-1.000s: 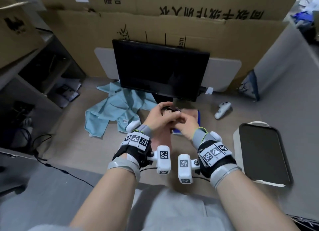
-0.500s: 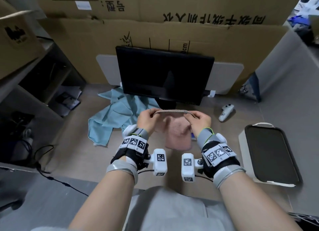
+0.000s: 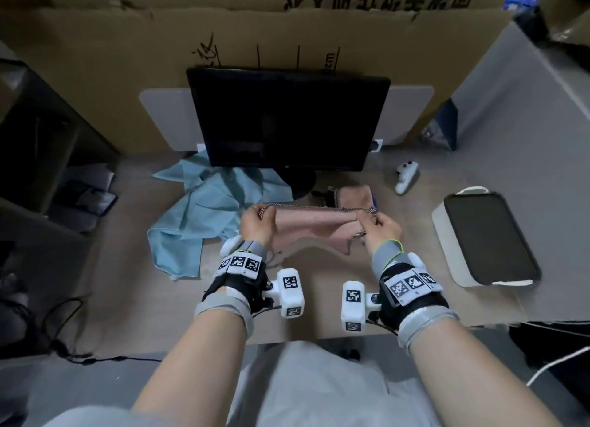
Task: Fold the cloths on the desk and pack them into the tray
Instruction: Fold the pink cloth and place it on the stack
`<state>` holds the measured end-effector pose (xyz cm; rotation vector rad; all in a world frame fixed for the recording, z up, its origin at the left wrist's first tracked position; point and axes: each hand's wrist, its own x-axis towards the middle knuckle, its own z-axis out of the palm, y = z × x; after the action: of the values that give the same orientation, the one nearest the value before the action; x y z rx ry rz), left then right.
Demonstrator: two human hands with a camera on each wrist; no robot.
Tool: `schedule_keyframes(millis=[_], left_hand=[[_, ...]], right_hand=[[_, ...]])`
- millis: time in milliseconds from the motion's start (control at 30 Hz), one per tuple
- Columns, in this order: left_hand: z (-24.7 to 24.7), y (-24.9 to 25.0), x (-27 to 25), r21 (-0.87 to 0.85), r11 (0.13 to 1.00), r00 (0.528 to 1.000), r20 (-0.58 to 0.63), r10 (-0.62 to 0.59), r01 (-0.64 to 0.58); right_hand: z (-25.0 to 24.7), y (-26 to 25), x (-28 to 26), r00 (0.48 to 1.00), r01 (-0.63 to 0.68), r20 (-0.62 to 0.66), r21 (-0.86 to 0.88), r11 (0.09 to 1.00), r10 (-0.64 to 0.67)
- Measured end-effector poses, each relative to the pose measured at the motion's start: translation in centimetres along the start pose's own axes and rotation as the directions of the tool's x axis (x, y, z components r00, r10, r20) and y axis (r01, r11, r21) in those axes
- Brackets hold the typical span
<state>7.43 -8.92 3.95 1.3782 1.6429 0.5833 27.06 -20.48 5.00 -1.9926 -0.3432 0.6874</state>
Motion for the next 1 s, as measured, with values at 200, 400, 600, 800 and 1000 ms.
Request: schedule_keyframes(millis=[200,400,600,800,1000], left_hand=[[2.3,-1.5,-1.1,-0.012,0.994,0.994,-0.016,-0.109,0.109],[5.2,0.6,-3.3,-0.044,0.996,0.992,-0.096,-0.076,0.072],[7.0,4.3,-5.1,-0.169,0.984,0.970,-0.244,0.018,-0.061],[7.8,4.3,-5.6,-0.202,0.975,0.969,-0.245,0.042,-0.093],[10.2,-3.2,-8.1,-0.073,0.989,0.986,-0.099,-0.136,0.129]], right_hand=[[-2.3,3.2,0.6,0.982,-0.186,0.024,-0.087,0.979,0.189],[-5.5,3.7,3.3,0.992,-0.095,0.073,-0.107,0.990,0.103],[-9.0,-0.2,6.3,0.979,0.139,0.150,-0.007,0.990,-0.136],[-10.0,-0.3,7.0,0.968,0.192,0.166,0.008,0.981,-0.190],[-9.6,9.8,5.9,0.970,-0.020,0.231,-0.225,0.974,0.074]])
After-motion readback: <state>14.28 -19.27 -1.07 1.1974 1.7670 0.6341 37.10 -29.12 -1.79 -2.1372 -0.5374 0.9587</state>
